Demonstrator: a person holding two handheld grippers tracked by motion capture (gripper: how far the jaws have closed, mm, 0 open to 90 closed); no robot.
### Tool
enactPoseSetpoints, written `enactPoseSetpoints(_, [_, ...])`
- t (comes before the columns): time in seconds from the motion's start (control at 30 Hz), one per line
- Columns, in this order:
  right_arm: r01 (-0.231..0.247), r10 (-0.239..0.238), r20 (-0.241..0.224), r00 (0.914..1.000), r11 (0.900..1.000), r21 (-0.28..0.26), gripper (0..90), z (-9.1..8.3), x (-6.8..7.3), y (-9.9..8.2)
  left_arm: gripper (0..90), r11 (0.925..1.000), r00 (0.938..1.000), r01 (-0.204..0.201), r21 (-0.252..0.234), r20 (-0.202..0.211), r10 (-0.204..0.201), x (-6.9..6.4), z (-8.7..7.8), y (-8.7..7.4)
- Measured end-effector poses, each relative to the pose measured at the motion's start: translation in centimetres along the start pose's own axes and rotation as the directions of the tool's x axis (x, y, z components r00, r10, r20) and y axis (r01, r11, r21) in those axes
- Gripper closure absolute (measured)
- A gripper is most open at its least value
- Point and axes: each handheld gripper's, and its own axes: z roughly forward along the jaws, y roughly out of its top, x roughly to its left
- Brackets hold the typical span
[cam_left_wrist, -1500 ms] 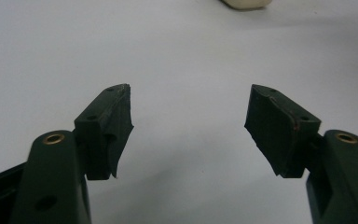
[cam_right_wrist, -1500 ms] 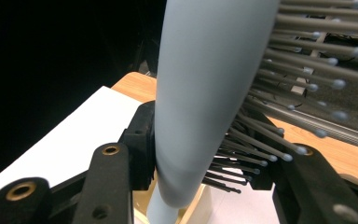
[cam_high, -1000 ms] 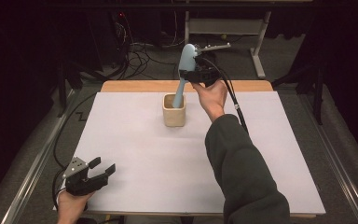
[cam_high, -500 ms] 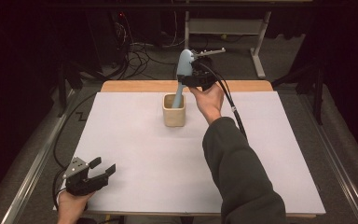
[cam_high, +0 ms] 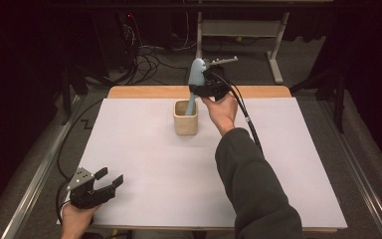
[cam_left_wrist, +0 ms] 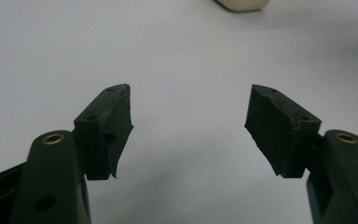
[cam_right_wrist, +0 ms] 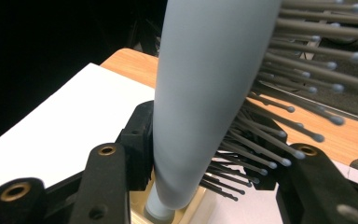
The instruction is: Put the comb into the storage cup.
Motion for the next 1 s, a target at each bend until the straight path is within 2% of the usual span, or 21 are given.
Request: enactPoseSetpoints(1.0, [0.002, -0.003, 0.005, 1.0000, 0.9984, 0.057, 51.9, 2.2, 0.0, -2.4, 31.9, 1.0000, 1.0000, -0.004, -0.002, 0.002, 0.004, 0.0, 0.0, 0.0])
